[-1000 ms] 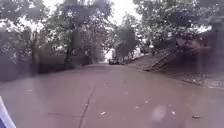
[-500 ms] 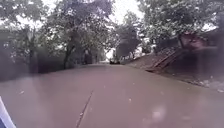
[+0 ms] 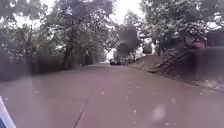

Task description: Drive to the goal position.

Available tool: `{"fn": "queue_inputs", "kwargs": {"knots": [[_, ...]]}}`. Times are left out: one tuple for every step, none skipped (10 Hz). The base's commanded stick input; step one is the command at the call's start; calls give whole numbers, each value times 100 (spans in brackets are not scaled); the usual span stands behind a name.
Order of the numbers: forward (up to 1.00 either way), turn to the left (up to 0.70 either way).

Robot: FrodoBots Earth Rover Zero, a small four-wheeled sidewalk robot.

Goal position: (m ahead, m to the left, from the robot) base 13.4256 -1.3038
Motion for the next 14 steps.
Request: {"fn": "queue_inputs", "kwargs": {"knots": [[70,0],[70,0],[70,0],[70,0],[70,0],[70,0],[70,0],[70,17],[70,19],[70,0],[70,0],[70,0],[70,0],[70,0]]}}
